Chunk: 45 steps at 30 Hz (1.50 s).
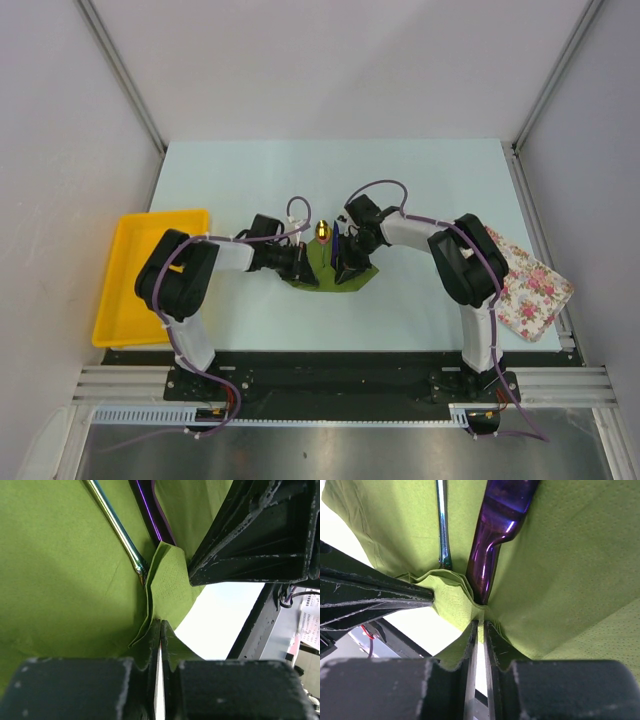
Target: Place the utensils on the paper napkin and roll it up
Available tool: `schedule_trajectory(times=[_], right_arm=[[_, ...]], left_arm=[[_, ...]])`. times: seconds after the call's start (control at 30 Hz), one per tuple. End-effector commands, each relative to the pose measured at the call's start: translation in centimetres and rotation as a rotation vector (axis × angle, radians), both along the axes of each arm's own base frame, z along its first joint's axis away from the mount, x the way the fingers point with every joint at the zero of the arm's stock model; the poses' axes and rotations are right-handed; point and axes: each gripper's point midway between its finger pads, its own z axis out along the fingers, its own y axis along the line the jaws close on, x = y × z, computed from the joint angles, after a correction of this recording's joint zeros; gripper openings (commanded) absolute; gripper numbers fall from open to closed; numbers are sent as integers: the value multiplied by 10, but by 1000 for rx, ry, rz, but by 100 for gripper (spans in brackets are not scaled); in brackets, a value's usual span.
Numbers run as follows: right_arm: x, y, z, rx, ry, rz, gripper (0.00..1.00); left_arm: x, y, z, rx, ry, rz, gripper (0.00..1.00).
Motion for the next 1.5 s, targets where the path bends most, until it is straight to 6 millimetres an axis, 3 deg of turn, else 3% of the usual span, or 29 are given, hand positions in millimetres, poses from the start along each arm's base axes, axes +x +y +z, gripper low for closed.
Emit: schedule_trajectory(times=[0.0,0.1,0.47,0.6,0.83,0.93,1.13,1.47], right_arm=[[12,-4,7,-45,-95,16,16],[5,-9,8,-60,-88,29,16],[-5,-17,-22,-134,-56,60,15],[0,-13,-7,-98,-89,61,11],[2,2,46,93,-140,49,10],[-5,4,50,124,-129,57,10],[-13,6,34,105,-94,71,9],[-12,-6,-10,-26,-58,66,8]], left_arm=[[9,1,-5,33,-9,21,4],[8,2,-5,39,-9,21,4],[12,2,-7,47,-10,27,3],[11,3,-7,48,-10,28,3],[11,5,-7,50,-15,35,3],[10,4,-6,47,-17,33,3],[10,5,-7,53,-16,31,3],[10,5,-8,55,-10,31,3]])
